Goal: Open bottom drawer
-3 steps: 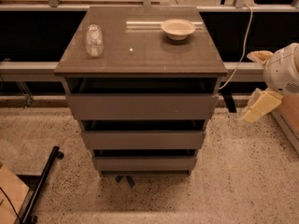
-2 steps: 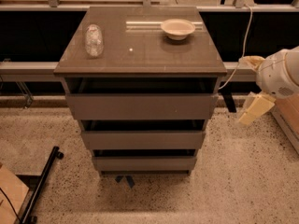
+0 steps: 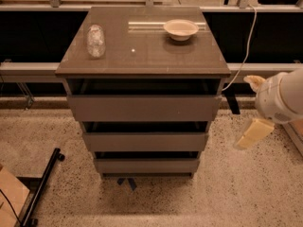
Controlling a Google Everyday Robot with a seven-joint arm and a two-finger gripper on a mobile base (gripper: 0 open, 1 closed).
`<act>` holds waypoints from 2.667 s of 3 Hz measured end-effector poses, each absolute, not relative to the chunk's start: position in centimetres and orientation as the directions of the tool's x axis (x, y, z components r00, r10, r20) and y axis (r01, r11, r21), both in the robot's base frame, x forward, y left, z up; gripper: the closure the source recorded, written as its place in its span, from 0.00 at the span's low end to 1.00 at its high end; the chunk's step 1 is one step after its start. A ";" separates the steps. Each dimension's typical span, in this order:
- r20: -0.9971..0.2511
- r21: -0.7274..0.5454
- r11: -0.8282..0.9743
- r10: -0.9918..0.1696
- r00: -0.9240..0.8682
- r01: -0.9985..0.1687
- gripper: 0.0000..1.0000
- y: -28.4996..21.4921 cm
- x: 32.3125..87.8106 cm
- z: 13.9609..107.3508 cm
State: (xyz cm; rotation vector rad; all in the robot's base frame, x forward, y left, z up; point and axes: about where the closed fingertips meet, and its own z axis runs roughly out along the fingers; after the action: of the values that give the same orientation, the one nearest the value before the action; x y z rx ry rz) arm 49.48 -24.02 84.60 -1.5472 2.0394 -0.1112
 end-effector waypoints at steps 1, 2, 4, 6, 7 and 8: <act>-0.377 -0.390 0.351 -0.904 -0.200 -0.851 0.00 -23.2 49.0 79.6; -0.388 -0.383 0.360 -0.898 -0.205 -0.851 0.00 -22.7 50.2 74.1; -0.373 -0.366 0.361 -0.901 -0.220 -0.858 0.00 -22.2 49.8 73.6; -0.345 -0.400 0.368 -0.909 -0.234 -0.839 0.00 -20.0 52.5 66.2; -0.382 -0.392 0.385 -0.895 -0.233 -0.836 0.00 -20.5 54.9 62.3; -0.385 -0.374 0.381 -0.893 -0.232 -0.845 0.00 -20.3 54.9 61.1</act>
Offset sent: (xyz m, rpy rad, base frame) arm 0.0195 0.0173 -0.1693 0.0192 0.0367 -0.0418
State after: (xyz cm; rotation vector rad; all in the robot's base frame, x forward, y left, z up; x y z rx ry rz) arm 54.87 -20.27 61.06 -1.4895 2.1054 -0.1159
